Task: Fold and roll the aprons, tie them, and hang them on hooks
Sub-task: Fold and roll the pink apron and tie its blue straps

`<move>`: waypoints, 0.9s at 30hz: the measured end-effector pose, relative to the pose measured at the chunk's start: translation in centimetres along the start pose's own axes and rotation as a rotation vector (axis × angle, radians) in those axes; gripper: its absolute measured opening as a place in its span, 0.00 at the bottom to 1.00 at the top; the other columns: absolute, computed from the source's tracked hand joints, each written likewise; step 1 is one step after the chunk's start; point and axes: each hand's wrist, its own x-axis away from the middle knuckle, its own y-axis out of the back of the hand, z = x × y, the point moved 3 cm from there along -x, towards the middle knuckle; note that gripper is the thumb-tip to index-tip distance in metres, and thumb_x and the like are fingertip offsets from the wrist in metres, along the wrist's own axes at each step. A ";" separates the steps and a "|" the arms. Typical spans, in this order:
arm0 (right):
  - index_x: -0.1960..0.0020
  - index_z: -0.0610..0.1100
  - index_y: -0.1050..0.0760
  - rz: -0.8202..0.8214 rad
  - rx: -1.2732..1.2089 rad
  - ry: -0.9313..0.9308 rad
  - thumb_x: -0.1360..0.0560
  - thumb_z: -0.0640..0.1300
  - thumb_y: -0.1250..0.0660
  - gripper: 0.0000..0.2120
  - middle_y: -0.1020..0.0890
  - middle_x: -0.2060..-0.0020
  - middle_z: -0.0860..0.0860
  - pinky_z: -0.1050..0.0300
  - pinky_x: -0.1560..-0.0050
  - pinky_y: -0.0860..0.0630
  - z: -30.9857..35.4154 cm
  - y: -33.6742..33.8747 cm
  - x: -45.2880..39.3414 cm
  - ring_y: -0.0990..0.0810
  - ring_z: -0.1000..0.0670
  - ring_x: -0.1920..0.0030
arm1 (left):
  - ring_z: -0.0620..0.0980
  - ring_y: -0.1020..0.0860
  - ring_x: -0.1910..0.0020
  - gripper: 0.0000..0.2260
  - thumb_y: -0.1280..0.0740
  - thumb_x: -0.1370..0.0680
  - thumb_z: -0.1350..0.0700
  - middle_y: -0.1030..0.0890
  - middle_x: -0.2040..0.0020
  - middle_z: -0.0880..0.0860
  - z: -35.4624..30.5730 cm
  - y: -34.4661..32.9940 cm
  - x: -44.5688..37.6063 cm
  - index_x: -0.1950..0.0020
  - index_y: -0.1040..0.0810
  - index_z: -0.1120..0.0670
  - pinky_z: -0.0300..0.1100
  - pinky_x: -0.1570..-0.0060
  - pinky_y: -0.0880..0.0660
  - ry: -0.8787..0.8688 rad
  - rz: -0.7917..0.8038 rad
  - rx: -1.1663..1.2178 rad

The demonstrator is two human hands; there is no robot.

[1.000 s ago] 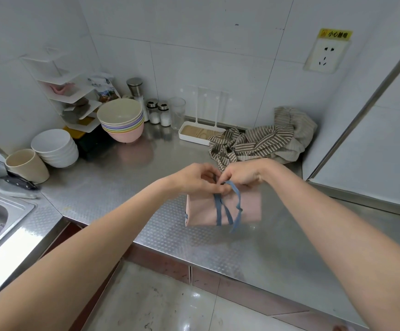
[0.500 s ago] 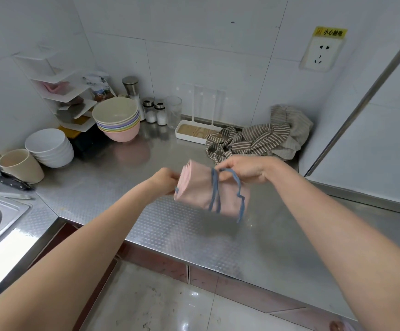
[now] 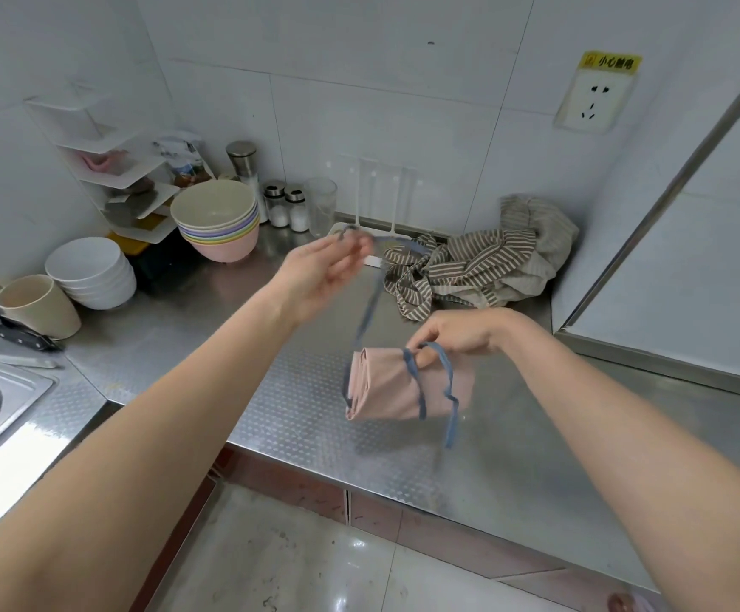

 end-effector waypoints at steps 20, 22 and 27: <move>0.47 0.40 0.24 -0.143 -0.673 0.100 0.21 0.30 0.45 0.13 0.17 0.57 0.48 0.60 0.50 0.21 -0.8 2.3 0.6 0.19 0.50 0.55 | 0.43 0.41 0.78 0.17 0.41 0.20 0.50 0.38 0.73 0.50 4.7 2.9 1.1 0.65 0.28 0.55 0.34 0.76 0.44 0.064 -0.085 -0.353; 0.47 0.40 0.23 0.032 -0.646 0.092 0.22 0.30 0.45 0.13 0.16 0.57 0.50 0.60 0.53 0.20 -0.2 1.5 0.9 0.17 0.52 0.56 | 0.44 0.39 0.75 0.16 0.39 0.20 0.50 0.37 0.72 0.51 3.7 1.9 0.8 0.66 0.30 0.56 0.35 0.74 0.42 -0.011 -0.026 -0.393; 0.58 0.45 0.15 0.062 -0.765 0.218 0.36 0.34 0.28 0.10 0.15 0.58 0.49 0.59 0.54 0.20 1.2 1.0 0.9 0.16 0.52 0.56 | 0.44 0.23 0.70 0.11 0.41 0.19 0.58 0.21 0.69 0.50 3.5 -0.8 1.3 0.59 0.25 0.57 0.34 0.70 0.27 0.005 0.085 -0.273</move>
